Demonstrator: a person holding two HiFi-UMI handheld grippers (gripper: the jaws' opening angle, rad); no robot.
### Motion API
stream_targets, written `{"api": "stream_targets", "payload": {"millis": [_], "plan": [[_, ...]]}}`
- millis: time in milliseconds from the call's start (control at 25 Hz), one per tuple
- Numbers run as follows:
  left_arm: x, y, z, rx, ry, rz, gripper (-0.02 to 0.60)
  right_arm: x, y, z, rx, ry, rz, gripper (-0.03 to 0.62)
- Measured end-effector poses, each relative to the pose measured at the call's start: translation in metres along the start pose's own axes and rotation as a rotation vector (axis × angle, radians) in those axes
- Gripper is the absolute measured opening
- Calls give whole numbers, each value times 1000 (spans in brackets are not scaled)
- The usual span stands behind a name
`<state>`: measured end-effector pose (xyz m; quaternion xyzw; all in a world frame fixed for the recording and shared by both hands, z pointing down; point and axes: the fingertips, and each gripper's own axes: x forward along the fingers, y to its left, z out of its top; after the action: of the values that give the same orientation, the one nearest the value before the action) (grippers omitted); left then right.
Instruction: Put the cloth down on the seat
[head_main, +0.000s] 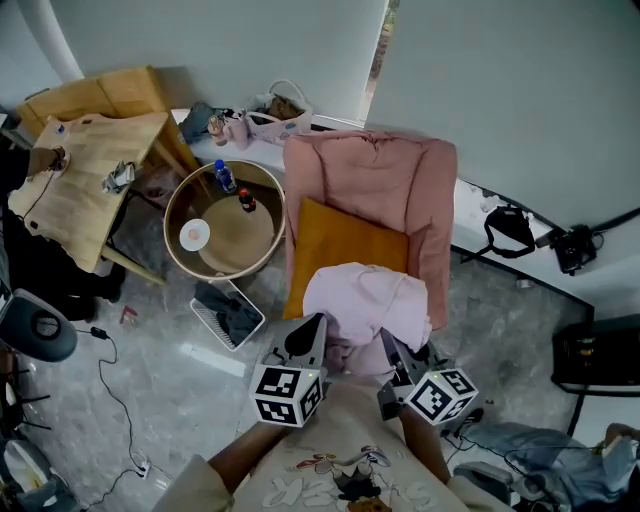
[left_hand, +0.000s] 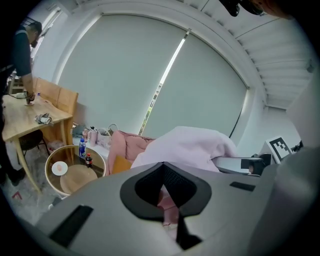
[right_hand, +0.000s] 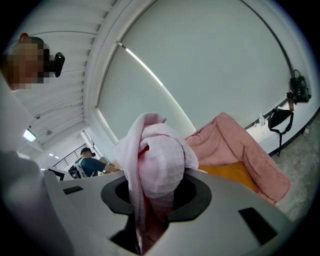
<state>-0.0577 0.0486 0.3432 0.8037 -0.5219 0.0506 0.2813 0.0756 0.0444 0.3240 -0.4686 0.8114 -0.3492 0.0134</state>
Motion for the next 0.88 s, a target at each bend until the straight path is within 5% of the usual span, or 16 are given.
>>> {"api": "stream_targets", "payload": {"millis": [880], "plan": [[20, 38, 22, -6, -10, -9, 3, 57, 8, 5, -45, 22, -19, 143]]}}
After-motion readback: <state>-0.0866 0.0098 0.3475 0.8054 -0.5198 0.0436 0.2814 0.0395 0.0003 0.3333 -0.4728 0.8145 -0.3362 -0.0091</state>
